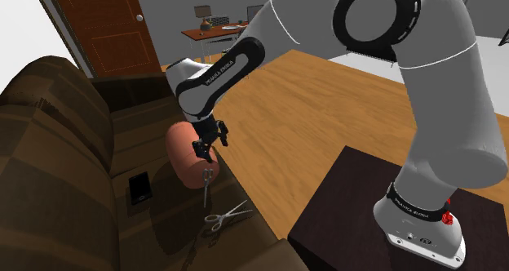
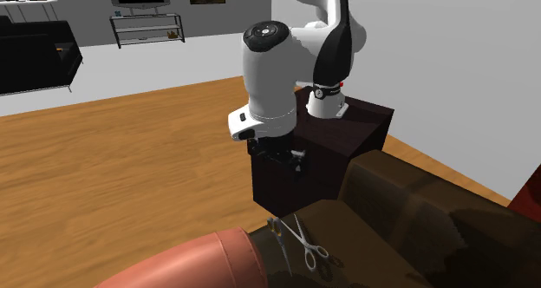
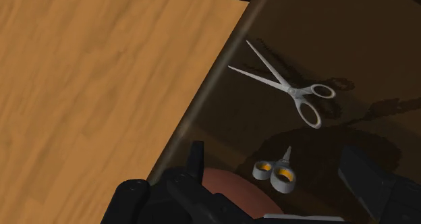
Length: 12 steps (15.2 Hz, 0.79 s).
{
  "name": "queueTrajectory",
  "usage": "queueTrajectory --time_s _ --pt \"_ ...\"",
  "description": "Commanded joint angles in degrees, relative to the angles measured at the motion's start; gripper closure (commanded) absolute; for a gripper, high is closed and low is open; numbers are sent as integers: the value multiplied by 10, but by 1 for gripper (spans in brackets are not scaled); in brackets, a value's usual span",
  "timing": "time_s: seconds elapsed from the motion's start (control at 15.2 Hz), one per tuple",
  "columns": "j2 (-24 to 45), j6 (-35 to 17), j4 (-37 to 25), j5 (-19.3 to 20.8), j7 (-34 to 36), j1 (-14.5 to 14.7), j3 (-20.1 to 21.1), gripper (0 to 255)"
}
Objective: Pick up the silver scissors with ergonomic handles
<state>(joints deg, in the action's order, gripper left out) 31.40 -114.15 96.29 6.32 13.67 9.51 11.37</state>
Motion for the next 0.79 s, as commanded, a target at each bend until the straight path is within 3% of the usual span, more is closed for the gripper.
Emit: queueTrajectory --time_s 0.0,0.33,0.73 --pt "51 5 -49 11 4 11 -4 0" --pt "188 48 -214 30 5 43 -13 0" --pt "225 32 -233 34 6 47 -17 0"
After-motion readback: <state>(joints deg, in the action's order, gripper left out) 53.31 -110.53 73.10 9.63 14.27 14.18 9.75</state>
